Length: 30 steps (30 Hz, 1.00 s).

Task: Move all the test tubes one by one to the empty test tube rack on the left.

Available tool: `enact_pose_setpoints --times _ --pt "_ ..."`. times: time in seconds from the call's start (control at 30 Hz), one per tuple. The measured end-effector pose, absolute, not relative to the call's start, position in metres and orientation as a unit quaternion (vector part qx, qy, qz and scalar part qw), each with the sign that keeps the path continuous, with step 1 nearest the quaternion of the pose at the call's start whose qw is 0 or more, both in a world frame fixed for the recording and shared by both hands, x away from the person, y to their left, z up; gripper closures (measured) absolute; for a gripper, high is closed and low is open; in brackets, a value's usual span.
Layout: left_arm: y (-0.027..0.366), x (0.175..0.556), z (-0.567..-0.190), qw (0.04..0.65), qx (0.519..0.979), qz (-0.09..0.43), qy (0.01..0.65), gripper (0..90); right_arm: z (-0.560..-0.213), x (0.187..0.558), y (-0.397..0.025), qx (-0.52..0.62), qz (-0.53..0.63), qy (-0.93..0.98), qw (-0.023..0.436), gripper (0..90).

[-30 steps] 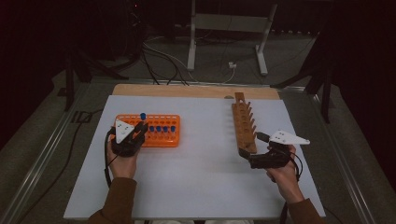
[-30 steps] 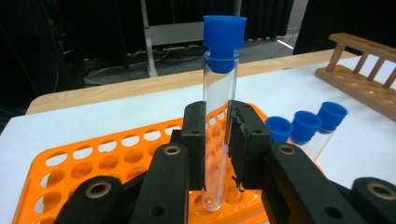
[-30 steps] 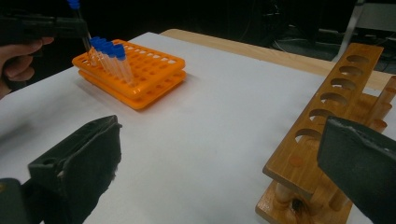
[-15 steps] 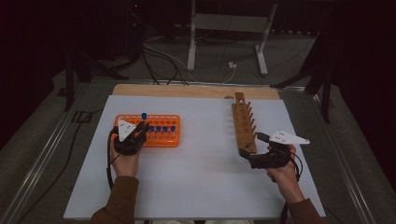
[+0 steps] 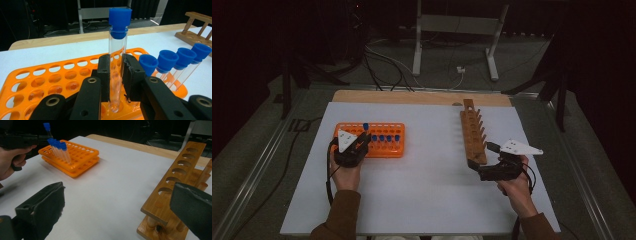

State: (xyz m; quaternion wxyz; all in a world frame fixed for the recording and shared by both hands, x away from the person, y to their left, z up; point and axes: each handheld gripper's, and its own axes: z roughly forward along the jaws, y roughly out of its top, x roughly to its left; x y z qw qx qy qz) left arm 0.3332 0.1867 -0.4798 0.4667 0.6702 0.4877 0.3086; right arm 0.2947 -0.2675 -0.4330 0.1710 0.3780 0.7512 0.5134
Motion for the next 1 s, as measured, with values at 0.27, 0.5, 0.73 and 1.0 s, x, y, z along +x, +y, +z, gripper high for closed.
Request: enact_pose_setpoints --times 0.27,0.5,0.73,1.0 --pt "0.188 0.333 -0.485 0.464 0.672 0.302 0.491 78.2 -0.433 0.295 -0.269 0.38 0.517 0.748 0.168 0.2" --pt "0.188 0.332 -0.49 0.457 0.678 0.297 0.492 78.2 -0.433 0.295 -0.27 0.382 0.519 0.746 0.166 0.2" --pt "0.188 0.33 -0.496 0.448 0.689 0.292 0.489 78.4 -0.435 0.296 -0.271 0.384 0.517 0.747 0.164 0.2" --pt "0.188 0.328 -0.496 0.432 0.705 0.29 0.482 78.6 -0.436 0.296 -0.271 0.385 0.516 0.748 0.163 0.2"
